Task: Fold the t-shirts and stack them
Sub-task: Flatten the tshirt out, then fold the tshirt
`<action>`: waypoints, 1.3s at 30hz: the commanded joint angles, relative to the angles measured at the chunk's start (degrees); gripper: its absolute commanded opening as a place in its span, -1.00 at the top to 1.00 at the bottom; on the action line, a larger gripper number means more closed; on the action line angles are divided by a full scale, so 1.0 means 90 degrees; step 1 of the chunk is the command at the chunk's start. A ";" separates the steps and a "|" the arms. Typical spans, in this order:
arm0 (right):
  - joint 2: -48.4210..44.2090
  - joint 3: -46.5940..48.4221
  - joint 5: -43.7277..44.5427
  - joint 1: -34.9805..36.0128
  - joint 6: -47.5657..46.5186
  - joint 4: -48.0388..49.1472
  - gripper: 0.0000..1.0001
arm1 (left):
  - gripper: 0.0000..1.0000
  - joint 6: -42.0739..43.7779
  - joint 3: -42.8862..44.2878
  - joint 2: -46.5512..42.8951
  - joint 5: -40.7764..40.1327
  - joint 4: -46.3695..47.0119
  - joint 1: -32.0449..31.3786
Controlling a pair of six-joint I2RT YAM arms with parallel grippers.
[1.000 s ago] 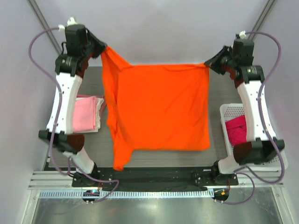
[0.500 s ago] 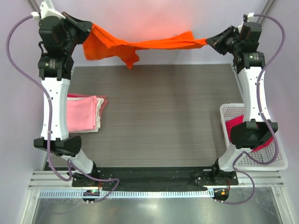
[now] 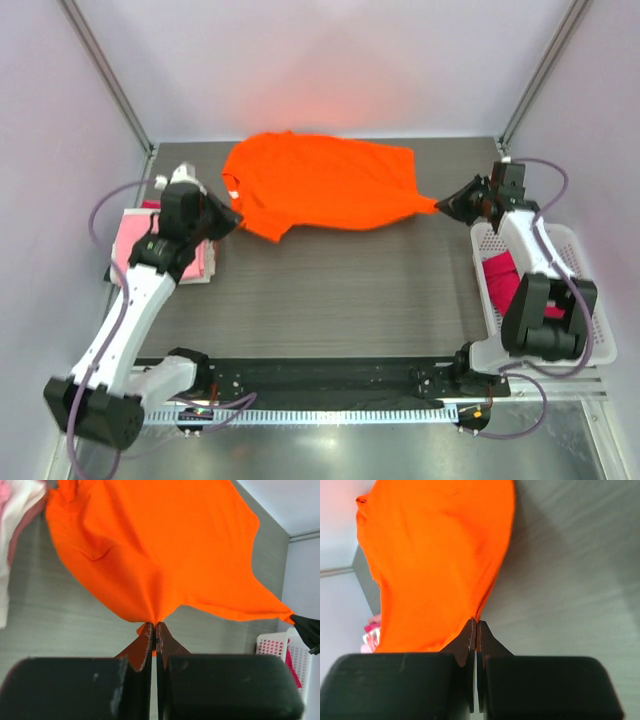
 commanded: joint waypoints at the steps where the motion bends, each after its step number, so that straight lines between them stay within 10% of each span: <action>1: -0.1085 -0.0718 -0.0056 0.0001 -0.0347 0.0577 0.98 | 0.99 -0.0155 -0.0798 -0.1264 -0.0183 0.0299 0.0005; 11: -0.3525 -0.3072 0.0422 0.0001 -0.0416 -0.0145 0.98 | 1.00 -0.0604 -0.2966 -0.3015 0.0452 -0.0346 -0.0405; 22: -0.6114 -0.4324 0.1311 0.0001 0.0209 -0.1424 0.97 | 1.00 -0.0468 -0.3105 -0.3037 0.0385 -0.0483 -0.0532; 39: -0.5364 -0.4149 0.1937 0.0010 0.0043 -0.1377 0.92 | 1.00 0.0020 -0.1523 -0.0879 -0.0524 0.0191 -0.0532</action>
